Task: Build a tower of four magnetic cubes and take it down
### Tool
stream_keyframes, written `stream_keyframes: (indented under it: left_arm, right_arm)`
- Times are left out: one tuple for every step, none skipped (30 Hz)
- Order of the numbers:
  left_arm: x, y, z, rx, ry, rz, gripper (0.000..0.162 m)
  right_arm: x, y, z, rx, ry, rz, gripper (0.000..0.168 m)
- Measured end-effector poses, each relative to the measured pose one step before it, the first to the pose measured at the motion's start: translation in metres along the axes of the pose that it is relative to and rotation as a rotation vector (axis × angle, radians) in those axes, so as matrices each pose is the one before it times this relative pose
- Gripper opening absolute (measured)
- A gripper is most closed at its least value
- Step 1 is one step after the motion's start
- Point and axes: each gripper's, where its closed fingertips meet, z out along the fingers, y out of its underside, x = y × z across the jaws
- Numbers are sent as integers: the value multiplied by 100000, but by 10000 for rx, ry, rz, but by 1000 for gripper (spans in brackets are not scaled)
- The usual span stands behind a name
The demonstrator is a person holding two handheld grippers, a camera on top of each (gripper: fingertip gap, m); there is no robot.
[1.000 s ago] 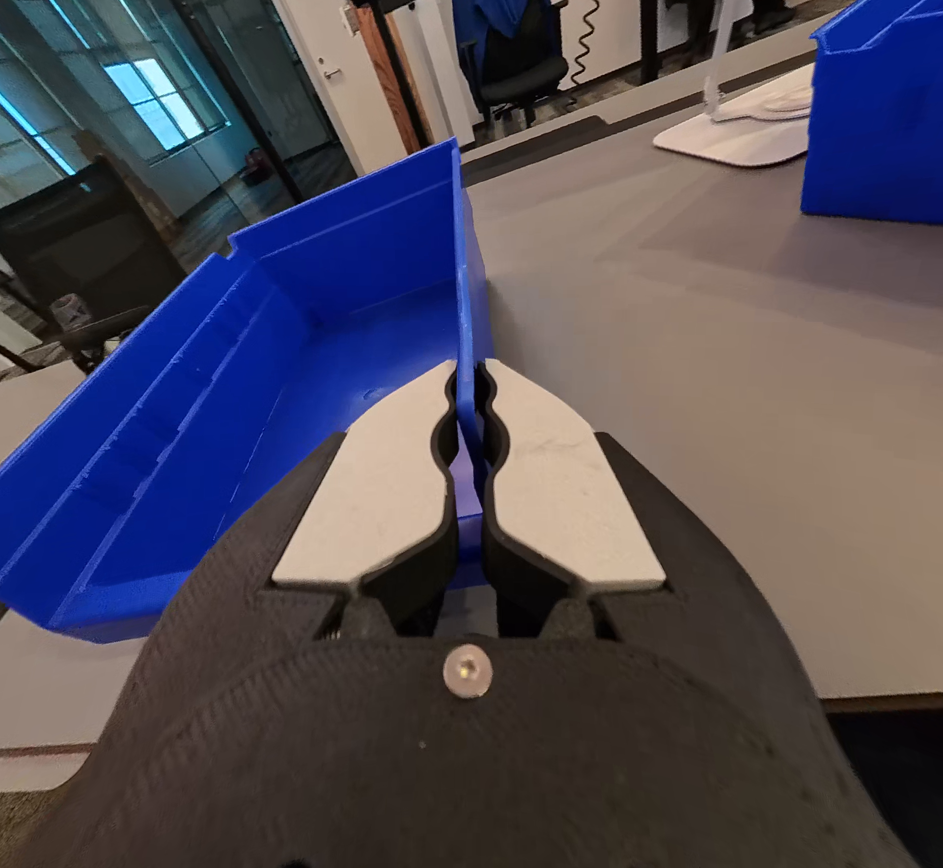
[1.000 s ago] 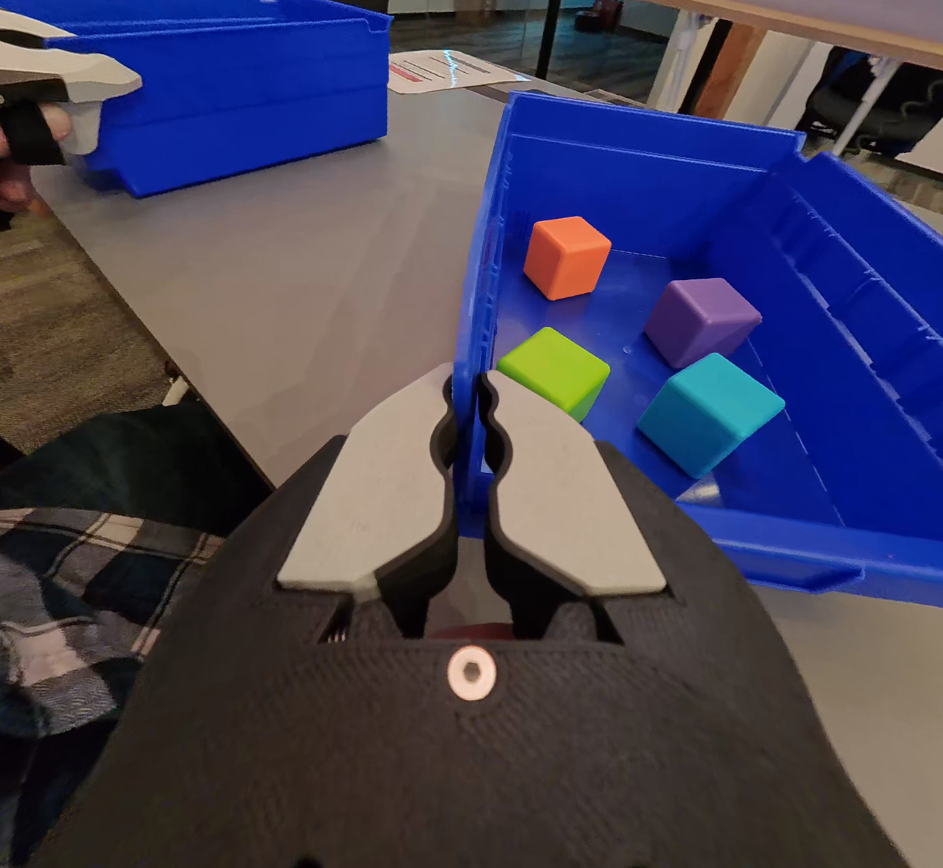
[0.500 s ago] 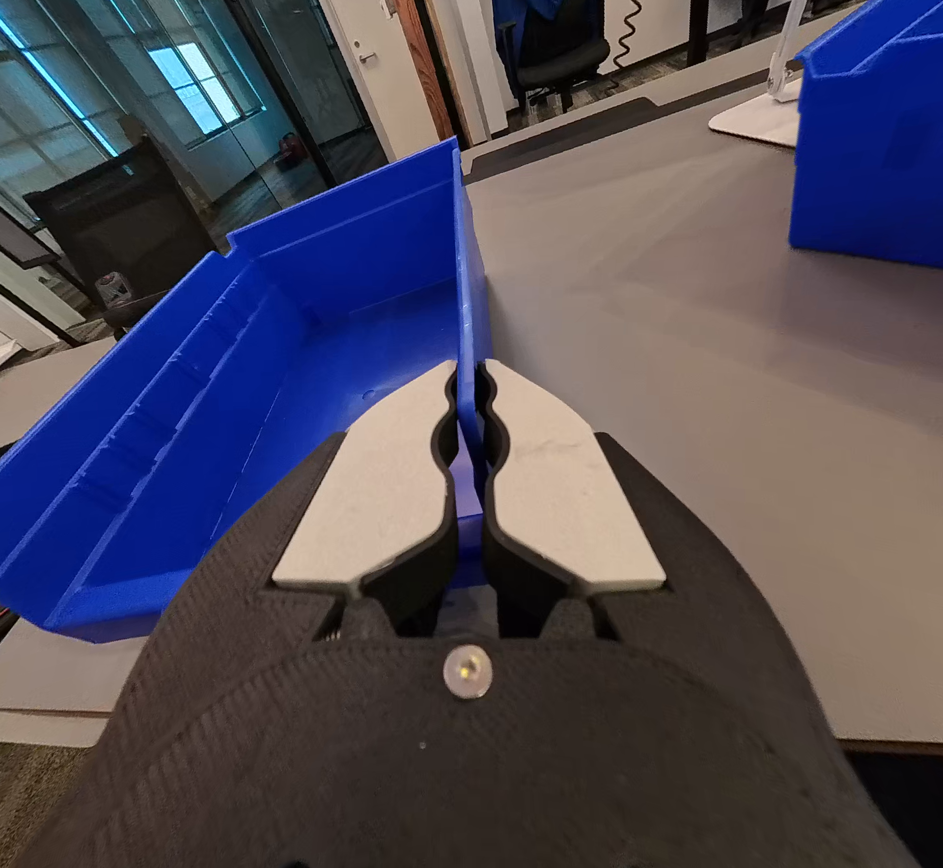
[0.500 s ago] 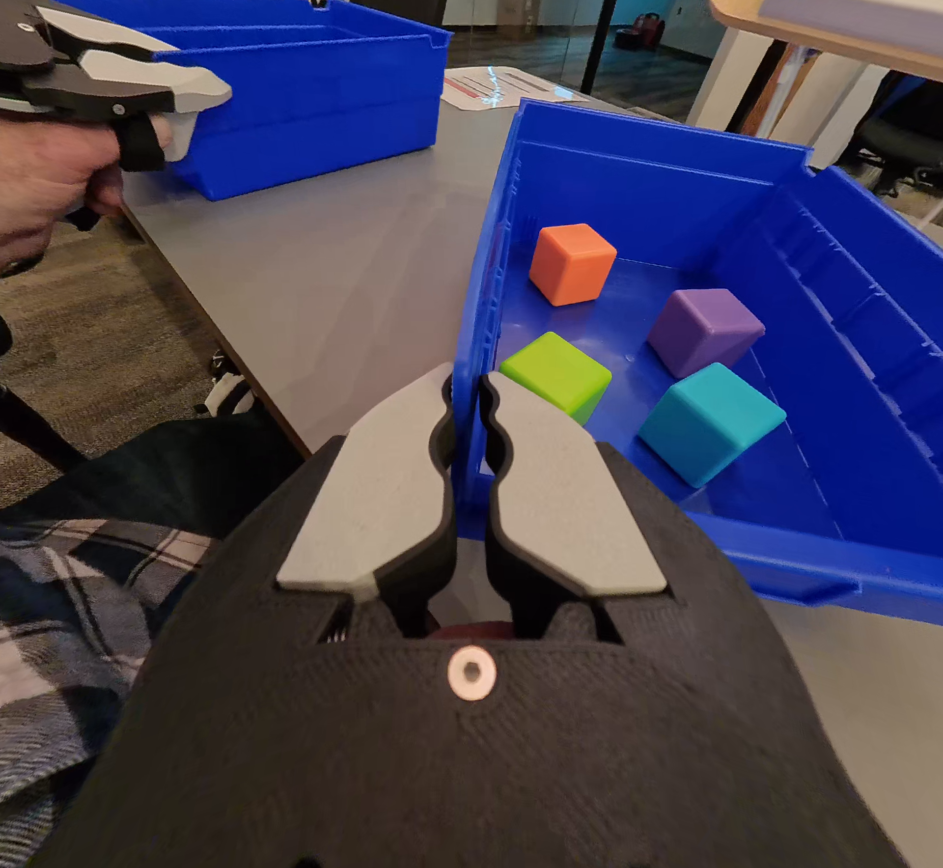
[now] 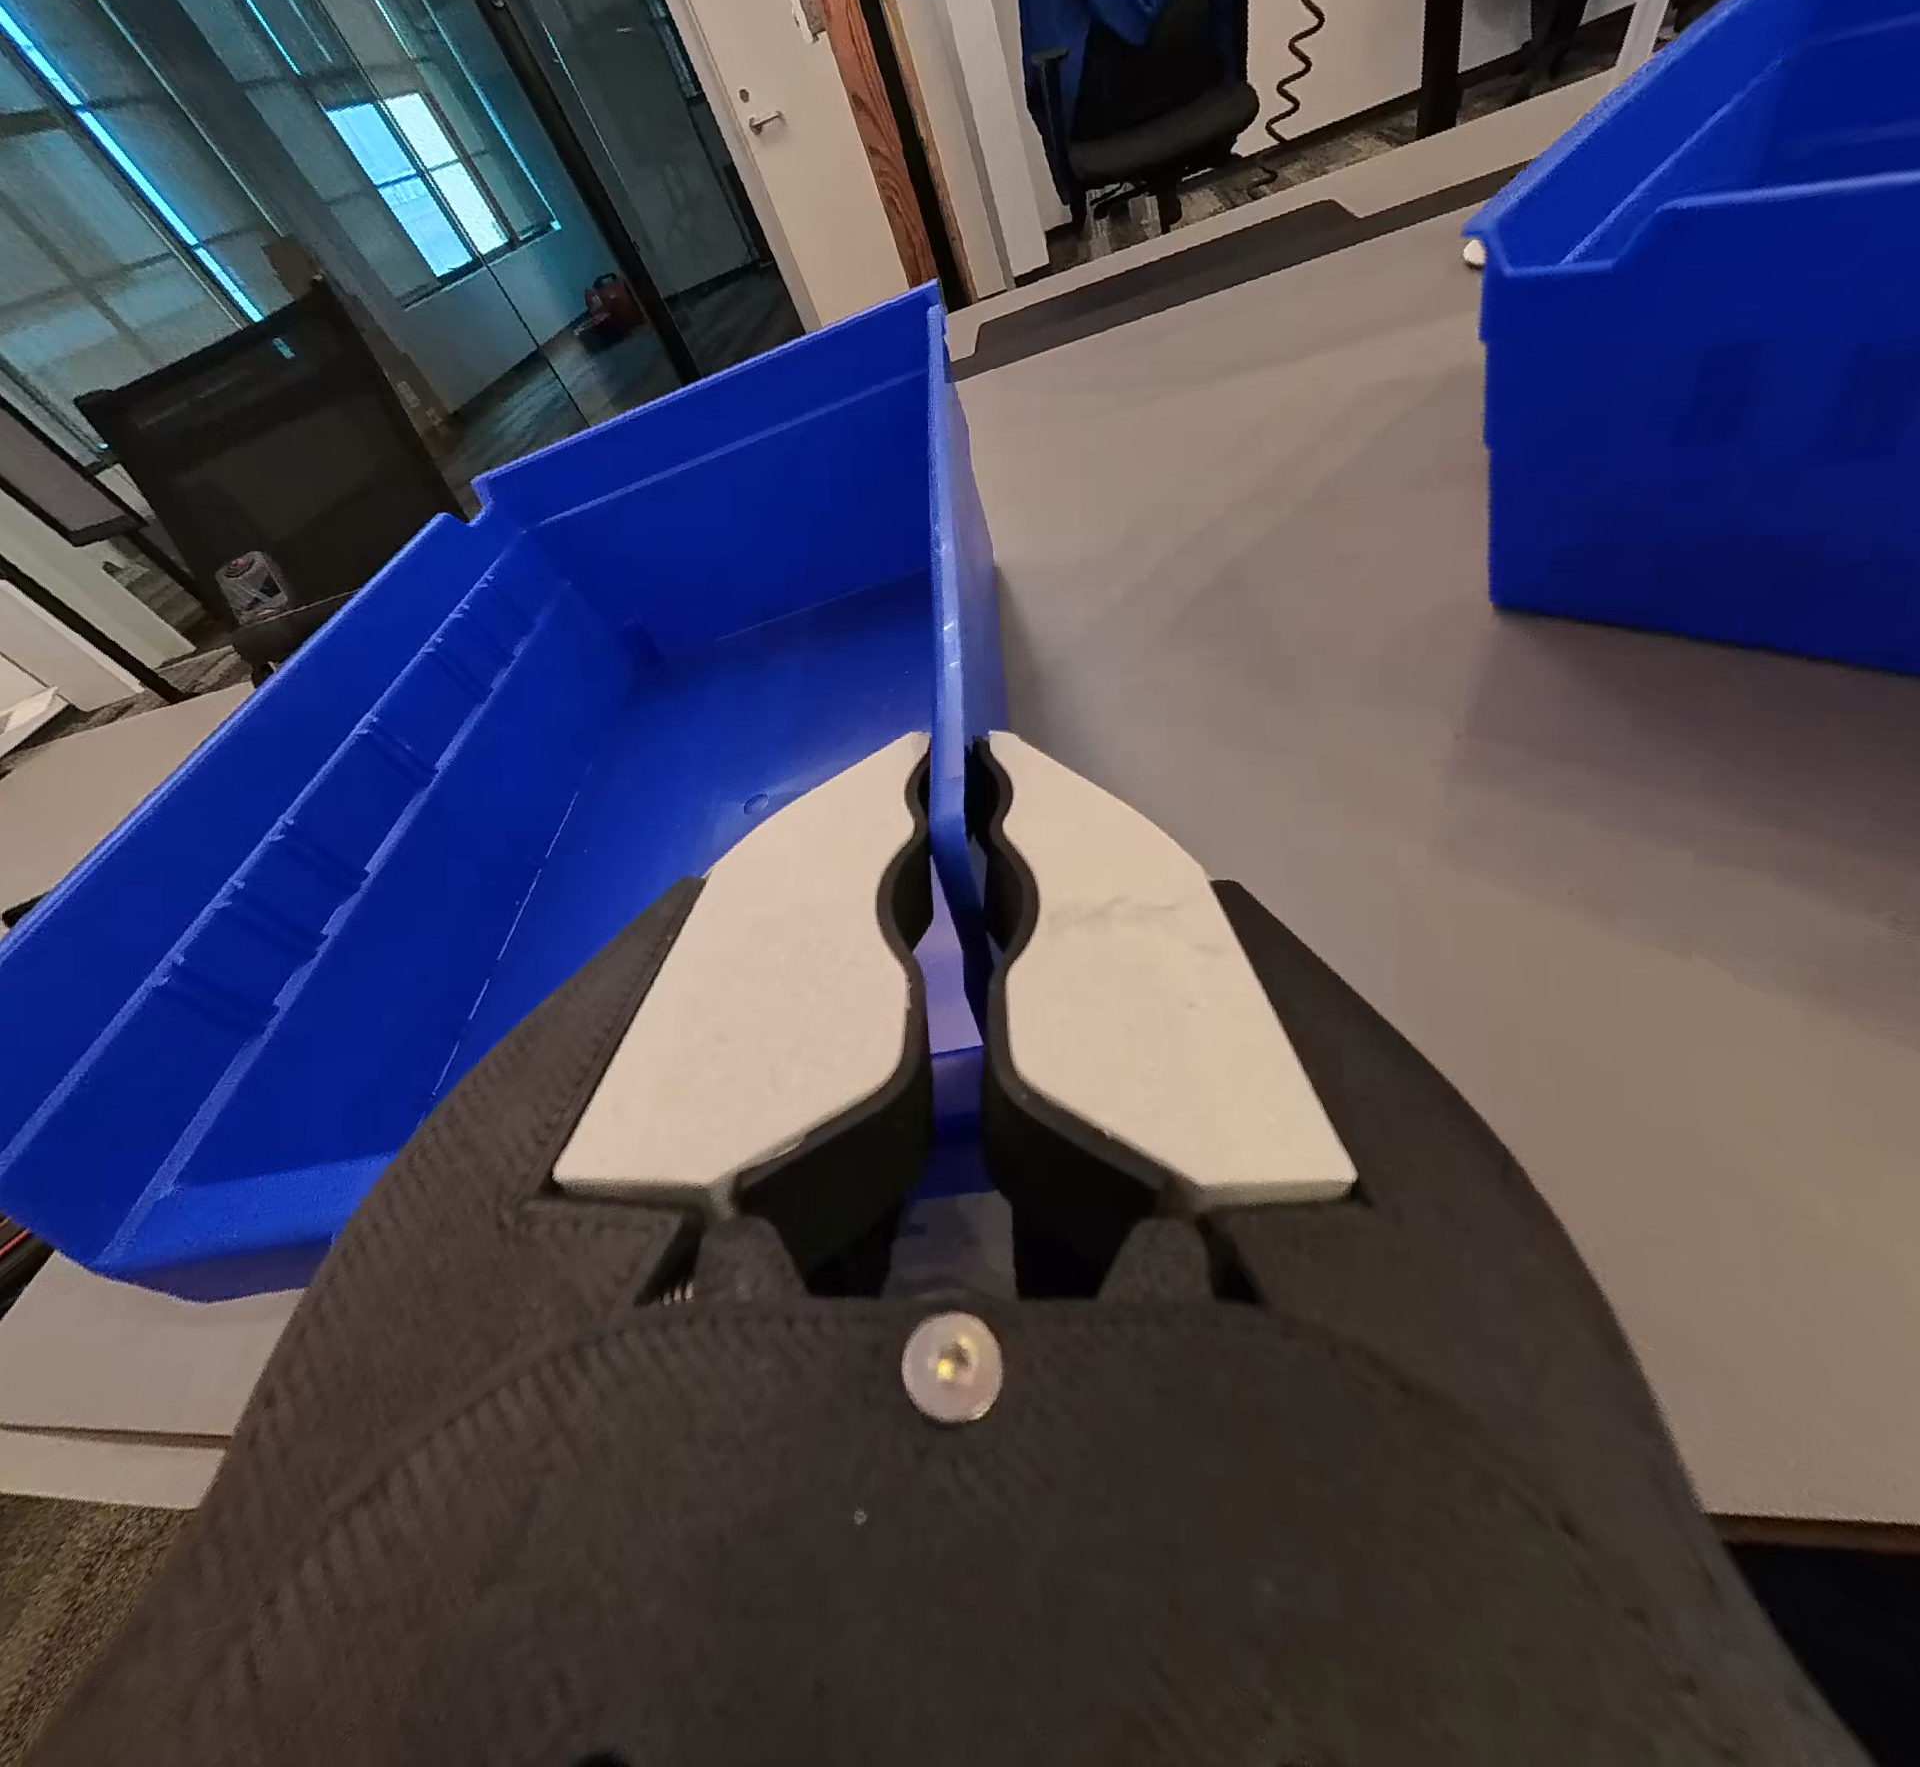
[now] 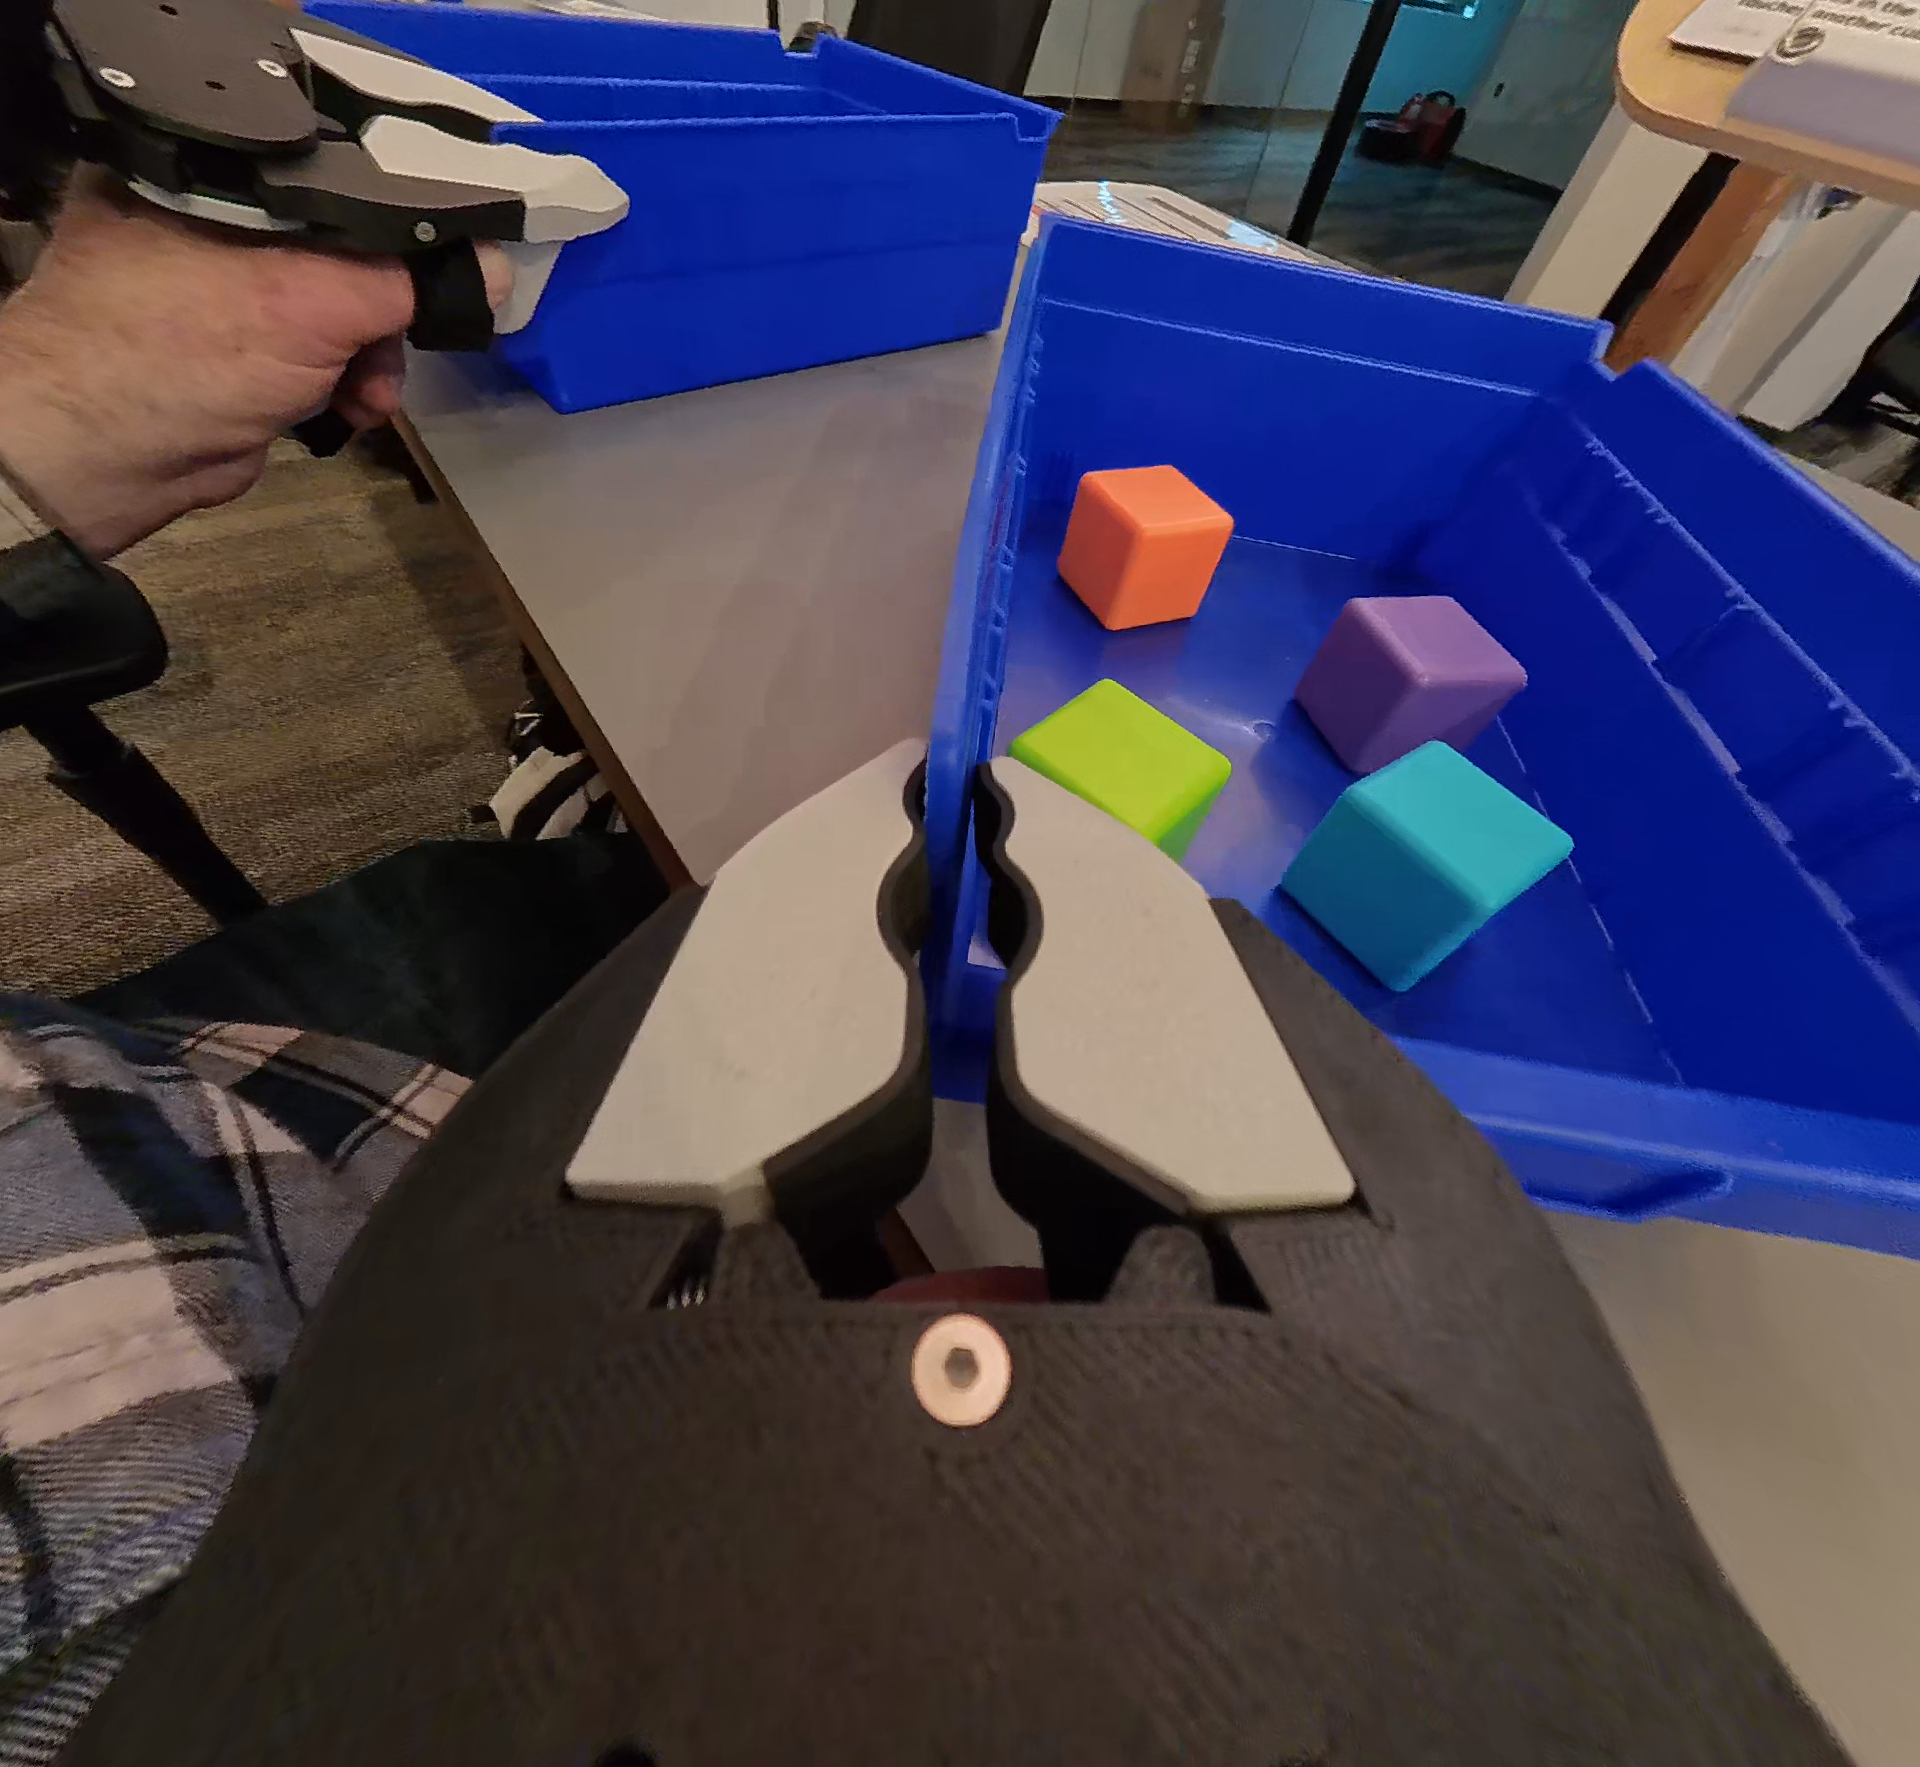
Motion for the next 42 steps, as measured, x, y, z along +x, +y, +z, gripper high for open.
stream_keyframes:
  left_arm:
    - [-54, 20, -3, 3, -19, -7, 4]
    - [-62, 18, 9, -6, -19, -1, 4]
    - [-53, 12, 12, -1, -15, -6, 4]
    - [-53, 13, 10, 7, -19, -9, 4]
    - [-49, 12, 1, -2, -15, 0, 4]
    - [-34, 12, 10, -4, -10, -9, 4]
    - [-21, 0, -6, 4, -8, 1, 4]
    - [-13, 11, 4, 1, -5, 0, 4]
    - [-27, 6, 8, -4, -12, 4, 4]
    - [-39, 4, 17, -4, -20, 5, 4]
    - [-40, 15, 15, 1, -11, 2, 4]
    - [-41, 8, 8, 6, -2, -12, 4]
    - [-37, 7, 4, 2, -9, -4, 4]
    - [-47, 10, 5, 1, -6, 2, 4]
    - [-24, 4, 5, 4, 2, -2, 4]
    - [-13, 1, -4, 6, 3, -3, 4]
    - [-22, 9, 7, 5, -4, 1, 4]
    - [-6, 2, 1, 1, 2, -2, 4]
    - [-19, -2, 24, 3, 1, 3, 4]
    - [-13, -10, 26, 7, -2, 2, 4]
    - [-28, 6, 37, 5, -4, -3, 4]
    - [-27, -9, 41, 1, -2, -9, 4]
    - [-8, 0, 40, -1, 3, -8, 4]
    - [-6, -5, 23, 3, 0, -4, 4]
    - [-13, -9, 16, 8, -3, 0, 4]
    - [-10, 4, 16, 5, -5, -4, 4]
    - [-7, -6, 21, 2, -7, -2, 4]
    - [-12, 2, 10, -1, -3, -2, 4]
    - [2, -3, 11, 1, 1, 0, 4]
    - [-9, 9, -2, 7, 4, -3, 4]
    - [-1, -8, -4, 8, -1, 0, 4]
    - [6, -6, 5, 7, -10, 4, 4]
    - [-1, -4, 13, 4, -11, 13, 4]
    - [-1, 0, 14, 15, 0, 9, 4]
    - [-5, -6, 19, 10, -7, -1, 4]
    - [-13, -5, 35, -4, -18, 0, 4]
    - [-4, -2, 38, -2, -18, 6, 4]
    - [-10, -7, 21, 2, -10, -4, 4]
    - [-1, -5, 38, -2, -7, -9, 4]
    - [-11, -4, 31, 1, -6, -7, 4]
    - [-1, -11, 24, 6, -5, -7, 4]
    - [-14, -4, 14, 4, -10, -13, 4]
  right_arm:
    - [-216, -58, 127, 35, -138, 2, 6]
    - [-161, -62, 165, 1, -150, -97, 5]
    - [-40, -61, 230, -29, -113, -116, 5]
    - [38, -66, 290, -27, -85, -37, 4]
    - [36, -87, 341, 2, -110, 84, 4]
    - [-10, -99, 373, 27, -148, 173, 4]
    - [-23, -126, 389, 39, -132, 180, 4]
    - [-19, -116, 401, 44, -84, 102, 5]
    - [-39, -122, 417, 17, -57, 5, 5]
    - [-66, -106, 410, -19, -67, -61, 5]
    - [-104, -106, 389, -59, -115, -40, 5]
    - [-227, -113, 333, -66, -225, 34, 6]
    - [-383, -158, 246, -4, -360, 47, 9]
    - [-348, -187, 148, 38, -335, 28, 21]
    - [-26, -145, 46, 10, -122, -12, 33]
    - [64, -123, -53, -9, -108, -22, 41]
    - [-51, -126, -140, -19, -248, -18, 48]
    - [-100, -77, -205, -54, -361, -77, 55]
    - [7, 27, -287, -135, -366, -202, 58]
    - [183, 74, -392, -162, -317, -351, 59]
    - [392, 134, -465, -175, -209, -440, 59]
    - [563, 191, -522, -186, -134, -426, 59]
    - [452, 174, -528, -159, -215, -387, 59]
    - [430, 167, -499, -130, -212, -343, 59]
    - [592, 300, -369, -185, -95, -295, 61]
    - [604, 507, -216, -257, -80, -275, 60]
    - [307, 538, -104, -207, -240, -272, 60]
    - [46, 442, -58, -99, -347, -200, 60]
    - [93, 390, 31, -53, -278, -81, 59]
    - [123, 424, 133, -78, -214, -51, 59]
    - [48, 418, 232, -104, -191, -103, 59]
    - [-16, 299, 272, -67, -184, -124, 58]
    - [-106, -17, 231, 76, -224, -68, 61]
    - [-44, -174, 174, 122, -165, -15, 58]
    - [7, -127, 169, 35, -103, -87, 57]
    - [-60, -102, 157, -3, -104, -143, 55]
    - [-25, -107, 148, -5, -85, -92, 53]
    - [62, -101, 178, 8, -28, -43, 52]
    - [97, -111, 216, 34, 26, -60, 53]
    - [109, -122, 240, 43, 57, -79, 52]
    - [142, -109, 241, 20, 56, -50, 51]
    - [164, -98, 243, -8, 33, -13, 51]
